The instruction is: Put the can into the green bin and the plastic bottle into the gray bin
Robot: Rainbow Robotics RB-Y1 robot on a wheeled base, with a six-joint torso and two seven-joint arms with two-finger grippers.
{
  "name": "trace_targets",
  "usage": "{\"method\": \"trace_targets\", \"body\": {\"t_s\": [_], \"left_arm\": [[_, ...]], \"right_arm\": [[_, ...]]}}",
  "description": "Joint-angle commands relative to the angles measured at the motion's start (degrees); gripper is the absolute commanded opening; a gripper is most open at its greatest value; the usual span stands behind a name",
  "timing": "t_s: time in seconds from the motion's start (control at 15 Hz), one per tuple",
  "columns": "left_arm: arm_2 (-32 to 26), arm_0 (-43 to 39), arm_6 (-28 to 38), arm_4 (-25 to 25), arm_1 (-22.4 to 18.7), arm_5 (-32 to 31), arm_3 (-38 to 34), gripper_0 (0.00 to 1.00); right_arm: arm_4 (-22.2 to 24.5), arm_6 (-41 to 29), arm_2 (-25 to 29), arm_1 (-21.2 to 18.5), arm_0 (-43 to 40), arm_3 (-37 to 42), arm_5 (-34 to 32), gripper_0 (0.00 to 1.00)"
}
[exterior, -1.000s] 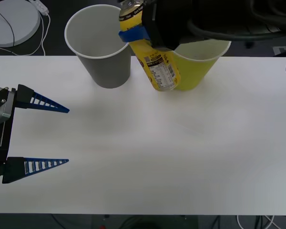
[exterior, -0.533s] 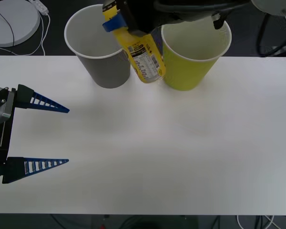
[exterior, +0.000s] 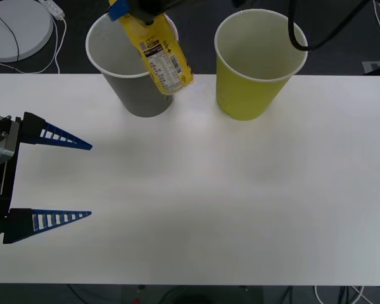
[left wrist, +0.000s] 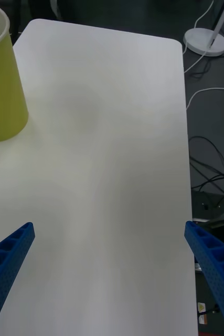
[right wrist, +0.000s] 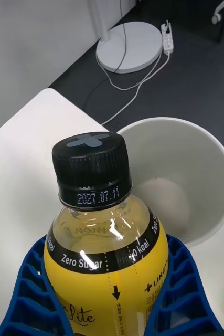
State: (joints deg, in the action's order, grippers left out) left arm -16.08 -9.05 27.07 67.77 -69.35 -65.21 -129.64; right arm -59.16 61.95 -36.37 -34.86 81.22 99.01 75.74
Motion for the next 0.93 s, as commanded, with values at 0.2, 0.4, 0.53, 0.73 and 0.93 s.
{"method": "trace_targets", "body": {"t_s": [0.2,0.4,0.53,0.73,0.93], "left_arm": [[0.0,0.0,0.0,0.0,0.0,0.0,0.0,1.00],[0.0,0.0,0.0,0.0,0.0,0.0,0.0,1.00],[0.0,0.0,0.0,0.0,0.0,0.0,0.0,1.00],[0.0,0.0,0.0,0.0,0.0,0.0,0.0,1.00],[0.0,0.0,0.0,0.0,0.0,0.0,0.0,1.00]], "right_arm": [[0.6,-0.2,-1.0,5.3,5.1,-10.9,0.0,0.00],[1.9,-0.3,-1.0,7.7,7.1,-16.5,-1.2,0.00],[2.8,-0.3,-1.0,8.8,8.5,-20.3,-2.3,0.00],[4.0,0.1,-1.0,10.2,10.4,-26.1,-5.8,0.00],[5.5,0.3,-2.5,11.0,11.7,-30.5,-10.8,0.00]]}}
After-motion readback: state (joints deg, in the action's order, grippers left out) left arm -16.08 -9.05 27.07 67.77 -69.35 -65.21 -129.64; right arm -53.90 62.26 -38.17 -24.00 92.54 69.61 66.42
